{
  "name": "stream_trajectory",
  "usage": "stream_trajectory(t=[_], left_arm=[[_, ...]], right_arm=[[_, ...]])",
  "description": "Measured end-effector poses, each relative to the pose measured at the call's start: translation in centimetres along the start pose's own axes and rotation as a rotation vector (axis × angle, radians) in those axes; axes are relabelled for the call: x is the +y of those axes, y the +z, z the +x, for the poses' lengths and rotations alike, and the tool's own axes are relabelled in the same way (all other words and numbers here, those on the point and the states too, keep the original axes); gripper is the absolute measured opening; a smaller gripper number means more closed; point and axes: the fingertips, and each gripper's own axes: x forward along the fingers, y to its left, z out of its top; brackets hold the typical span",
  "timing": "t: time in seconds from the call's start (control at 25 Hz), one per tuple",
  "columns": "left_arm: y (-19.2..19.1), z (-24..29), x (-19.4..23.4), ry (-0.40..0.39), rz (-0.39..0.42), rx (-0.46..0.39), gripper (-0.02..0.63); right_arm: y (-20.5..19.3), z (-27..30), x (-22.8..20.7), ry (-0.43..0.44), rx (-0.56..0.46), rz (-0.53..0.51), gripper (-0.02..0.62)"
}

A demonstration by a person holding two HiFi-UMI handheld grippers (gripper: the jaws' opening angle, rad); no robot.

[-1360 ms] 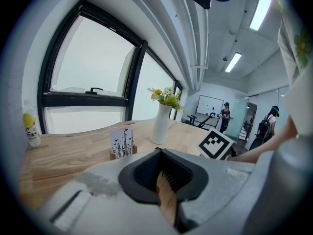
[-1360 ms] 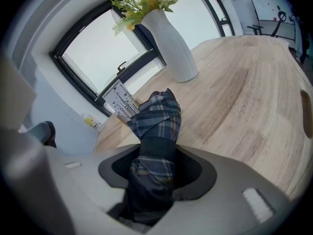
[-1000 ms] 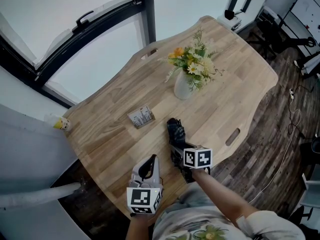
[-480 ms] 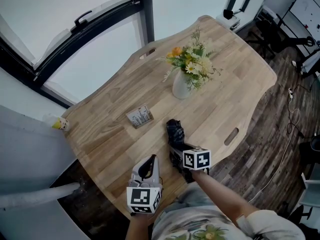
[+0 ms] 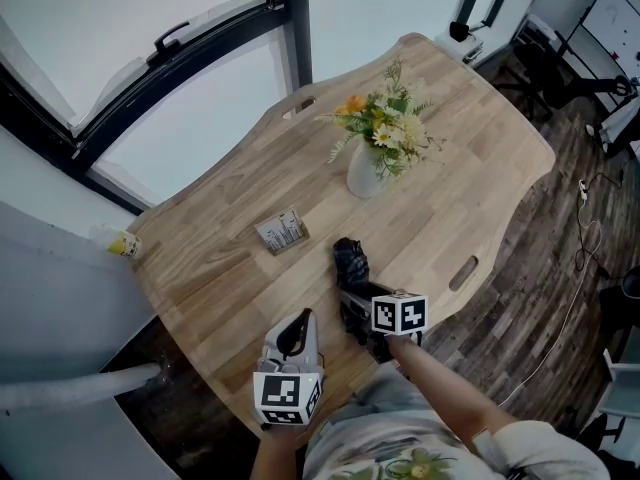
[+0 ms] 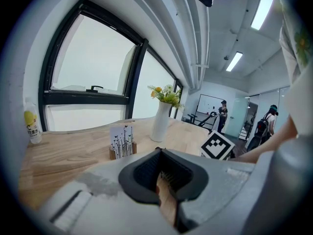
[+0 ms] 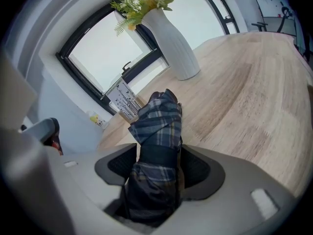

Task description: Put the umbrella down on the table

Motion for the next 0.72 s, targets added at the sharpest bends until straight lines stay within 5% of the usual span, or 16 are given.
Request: stream_trajectory(t=[0.72], left_arm=[[0.8, -0.7, -1.6, 0.011, 0.037, -0.019, 0.005]], right_arm=[[3.5, -6.2, 4.2, 0.019, -0.109, -0.275, 0.270]])
